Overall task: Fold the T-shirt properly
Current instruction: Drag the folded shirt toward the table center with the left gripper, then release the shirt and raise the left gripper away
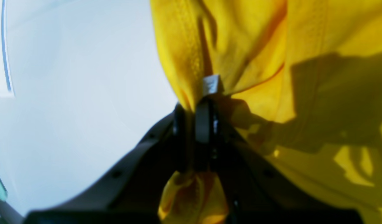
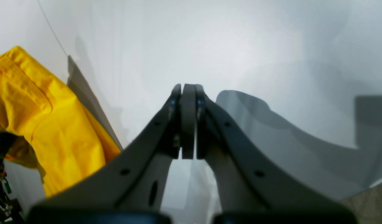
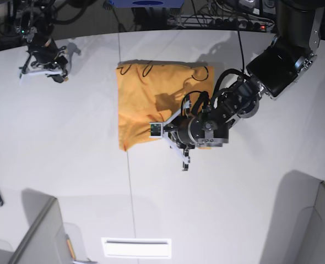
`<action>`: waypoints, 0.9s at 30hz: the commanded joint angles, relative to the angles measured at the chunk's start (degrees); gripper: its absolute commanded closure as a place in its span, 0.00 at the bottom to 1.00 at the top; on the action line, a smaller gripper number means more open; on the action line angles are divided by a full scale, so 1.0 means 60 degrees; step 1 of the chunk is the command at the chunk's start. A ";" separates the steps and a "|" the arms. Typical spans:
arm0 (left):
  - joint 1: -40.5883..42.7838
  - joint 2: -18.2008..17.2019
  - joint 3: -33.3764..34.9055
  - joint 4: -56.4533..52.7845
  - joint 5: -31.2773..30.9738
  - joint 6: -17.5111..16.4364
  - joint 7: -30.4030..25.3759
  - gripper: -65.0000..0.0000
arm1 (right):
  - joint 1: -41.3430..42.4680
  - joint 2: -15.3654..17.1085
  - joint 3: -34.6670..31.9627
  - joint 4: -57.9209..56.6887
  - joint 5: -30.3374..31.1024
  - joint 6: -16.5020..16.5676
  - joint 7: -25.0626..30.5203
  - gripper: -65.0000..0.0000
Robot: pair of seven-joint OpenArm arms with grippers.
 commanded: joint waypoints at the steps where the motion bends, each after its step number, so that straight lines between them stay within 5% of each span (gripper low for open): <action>1: -0.0198 -0.0039 -0.0045 0.0145 0.0008 0.0060 -0.0083 1.00 | -0.0027 0.0096 0.0033 0.0186 0.0096 0.0110 0.0123 1.00; 21: -0.0374 -0.0068 -0.0118 0.0204 -0.0007 0.0060 -0.0054 1.00 | -0.0071 0.0081 0.0033 0.0186 0.0096 0.0110 0.0123 1.00; 27: -0.0653 -0.0039 -0.0133 0.0233 -0.0007 0.0060 -0.0054 0.32 | -0.0071 0.0081 0.0018 0.0186 0.0096 0.0110 0.0123 1.00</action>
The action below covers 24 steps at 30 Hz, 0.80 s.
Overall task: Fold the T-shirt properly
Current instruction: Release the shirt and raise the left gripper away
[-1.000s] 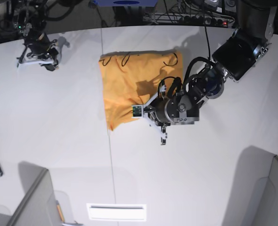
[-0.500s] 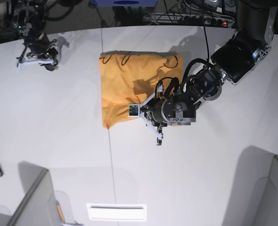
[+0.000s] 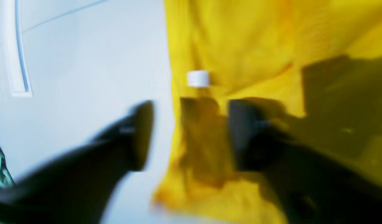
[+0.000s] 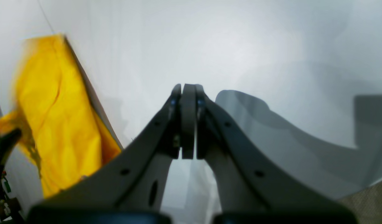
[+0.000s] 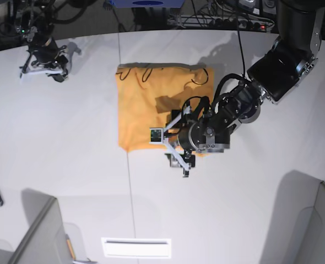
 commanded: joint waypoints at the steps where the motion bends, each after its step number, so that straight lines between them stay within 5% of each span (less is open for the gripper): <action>1: -0.0369 0.0030 -0.0097 0.0171 0.0019 0.0060 -0.0061 0.24 | -0.0020 0.0085 0.0022 0.0186 0.0096 0.0110 0.0126 1.00; 4: -0.0515 0.0030 -0.0141 0.0215 0.0019 0.0060 -0.0061 0.13 | -0.0020 0.0085 0.0022 0.0186 0.0096 0.0110 0.0126 1.00; 14: 0.0305 0.0016 -0.3276 0.2310 -0.0069 0.0060 -0.0061 0.15 | -0.0254 0.0143 0.0022 0.0450 -0.0095 0.0154 0.0229 1.00; 17: 0.1712 -0.0014 -0.4595 0.3160 0.0033 0.0060 -0.0105 0.38 | -0.0547 0.0070 0.0022 0.1212 -0.1633 0.0154 0.0551 1.00; 19: 0.2693 -0.0014 -0.5533 0.3570 0.0033 0.0060 -0.0134 0.69 | -0.0738 -0.0062 0.0007 0.1666 -0.2659 0.0300 0.0595 1.00; 21: 0.3529 0.0001 -0.6353 0.3864 0.0033 0.0060 -0.0149 1.00 | -0.0884 -0.0281 0.0095 0.1783 -0.3084 0.1194 0.0668 1.00; 24: 0.4481 0.0001 -0.7188 0.3995 -0.0055 0.0060 -0.0486 1.00 | -0.1236 -0.0560 0.0124 0.1783 -0.3450 0.2498 0.1225 1.00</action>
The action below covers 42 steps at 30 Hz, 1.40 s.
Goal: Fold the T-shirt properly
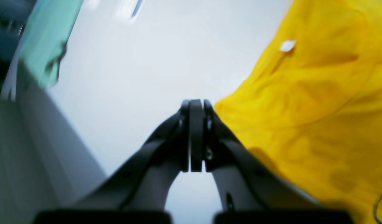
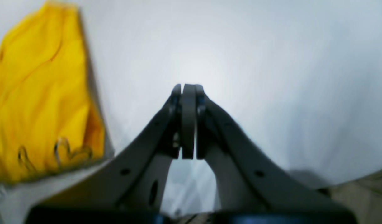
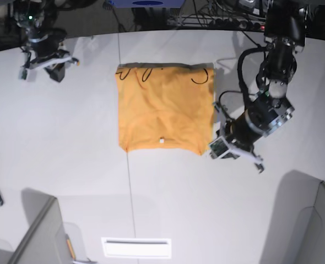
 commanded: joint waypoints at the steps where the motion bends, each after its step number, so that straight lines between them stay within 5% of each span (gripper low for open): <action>1: 0.0323 -0.0065 -0.0210 0.0149 -0.0010 0.0020 -0.0433 1.00 | -0.0275 -0.0010 0.0073 0.0158 -0.0118 0.0270 0.0458 1.00; 9: 0.4777 -0.0490 -0.1748 0.0046 0.0004 0.0020 -0.6279 1.00 | -0.2121 -0.0245 -0.0015 0.0144 -0.2272 0.0417 0.2934 1.00; 11: 0.5744 -0.0475 -0.2100 0.0046 0.0004 0.0020 -0.7055 1.00 | -0.2664 -0.0245 0.0044 0.0144 -0.2506 0.0417 0.3447 1.00; 19: 0.8880 -0.0504 -0.2408 0.0031 0.0004 0.0020 -0.8228 1.00 | -0.4861 -0.0245 -0.0191 0.0114 -0.4411 0.0417 0.3989 1.00; 25: 1.0154 -0.0446 -0.2232 -0.0789 0.0019 0.0020 -0.8228 1.00 | -0.5345 -0.0128 -0.1245 -0.0340 -0.5026 0.0417 0.1864 1.00; 30: 1.0140 -0.0343 -0.1558 -0.2591 0.0019 0.0020 -0.8242 1.00 | -0.4407 0.1220 -0.3209 -0.1292 -0.5026 0.0417 -0.0934 1.00; 33: 0.9876 -0.0343 -0.1030 -0.3807 0.0019 0.0247 -0.8242 1.00 | -0.3572 0.1865 -0.4469 -0.2347 -0.4997 0.0417 -0.1769 1.00; 38: 0.9012 -0.0314 0.0069 -0.6298 0.0004 0.1009 -0.8242 1.00 | -0.1902 0.2056 -0.6432 -0.5248 -0.4997 0.0417 -0.1784 1.00; 42: 0.7722 0.0038 0.1109 -0.8848 0.0004 0.2166 -0.8257 1.00 | -0.0407 0.1968 -0.8103 -0.7959 -0.4997 0.0417 -0.0524 1.00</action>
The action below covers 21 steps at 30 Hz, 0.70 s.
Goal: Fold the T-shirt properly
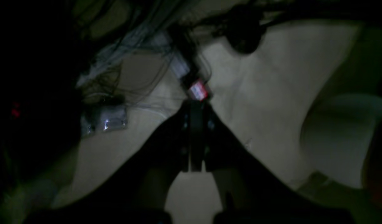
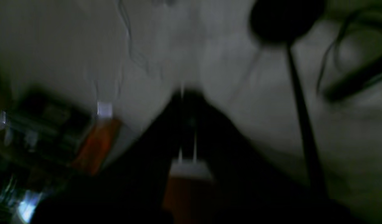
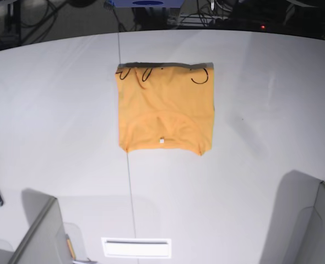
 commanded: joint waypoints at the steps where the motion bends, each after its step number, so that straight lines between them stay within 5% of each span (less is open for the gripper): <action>1: -0.0181 0.0104 0.0239 -0.0516 -0.0072 0.0110 -0.0203 1.00 | 0.0082 -0.0080 -0.0287 -0.0538 0.0019 0.0023 0.0316 1.00; 6: -0.2173 0.0954 0.1162 -0.4516 -0.0072 0.0828 -0.0628 1.00 | 0.1460 -0.0989 -0.0741 -0.4055 0.0019 0.0023 0.2045 1.00; 11: -0.4298 0.1848 0.1368 -0.9352 -0.0087 0.0828 -0.3748 1.00 | 0.2940 -0.1633 -0.0712 -0.8069 0.0019 0.0008 0.5283 1.00; 13: -0.4767 0.1980 0.1382 -0.9608 -0.0087 0.0828 -0.4466 1.00 | 0.3482 -0.1839 -0.0697 -0.9491 0.0034 -0.0021 0.6821 1.00; 15: -0.4943 0.2023 0.1338 -0.9608 -0.0087 0.0828 -0.4247 1.00 | 0.3819 -0.2000 -0.0697 -1.0414 0.0386 -0.0021 0.8067 1.00; 21: -0.4957 0.1965 0.1397 -0.8692 -0.0087 0.0828 -0.3397 1.00 | 0.3936 -0.1985 -0.0712 -1.0326 0.2144 -0.0021 0.8345 1.00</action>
